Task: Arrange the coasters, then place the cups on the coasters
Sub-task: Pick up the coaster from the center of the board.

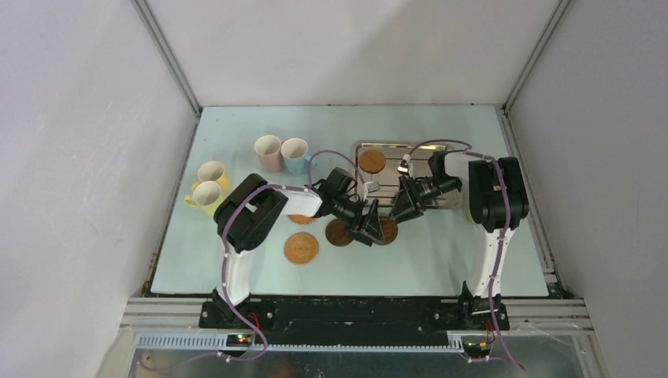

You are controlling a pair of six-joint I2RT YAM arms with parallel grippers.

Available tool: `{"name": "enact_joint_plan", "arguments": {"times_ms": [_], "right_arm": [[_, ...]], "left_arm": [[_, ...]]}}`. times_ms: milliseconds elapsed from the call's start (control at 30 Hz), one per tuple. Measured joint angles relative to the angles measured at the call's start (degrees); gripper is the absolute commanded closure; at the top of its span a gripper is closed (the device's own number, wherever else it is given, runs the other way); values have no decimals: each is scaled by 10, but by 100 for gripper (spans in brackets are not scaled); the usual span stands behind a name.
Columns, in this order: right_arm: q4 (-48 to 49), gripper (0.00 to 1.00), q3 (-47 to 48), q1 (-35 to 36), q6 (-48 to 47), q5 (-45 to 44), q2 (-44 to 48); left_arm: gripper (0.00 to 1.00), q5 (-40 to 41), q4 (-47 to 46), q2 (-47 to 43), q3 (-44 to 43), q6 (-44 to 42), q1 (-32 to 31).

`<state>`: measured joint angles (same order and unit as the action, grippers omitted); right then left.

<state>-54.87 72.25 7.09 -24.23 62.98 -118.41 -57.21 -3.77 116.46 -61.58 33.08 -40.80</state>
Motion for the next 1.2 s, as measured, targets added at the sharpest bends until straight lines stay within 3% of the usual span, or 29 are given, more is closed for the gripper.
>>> {"name": "enact_joint_plan", "arguments": {"times_ms": [433, 767, 1000, 1200], "right_arm": [[-97, 37, 19, 64, -85, 59, -12], [-68, 61, 16, 76, -38, 17, -13], [-34, 97, 16, 64, -11, -35, -13], [-26, 100, 13, 43, 5, -38, -7]], "left_arm": [[2, 0, 14, -2, -1, -7, 1], [2, 4, 14, -3, 0, -4, 4], [2, 4, 11, -7, 5, -5, 6], [2, 35, 16, -34, 17, -28, 17]]}}
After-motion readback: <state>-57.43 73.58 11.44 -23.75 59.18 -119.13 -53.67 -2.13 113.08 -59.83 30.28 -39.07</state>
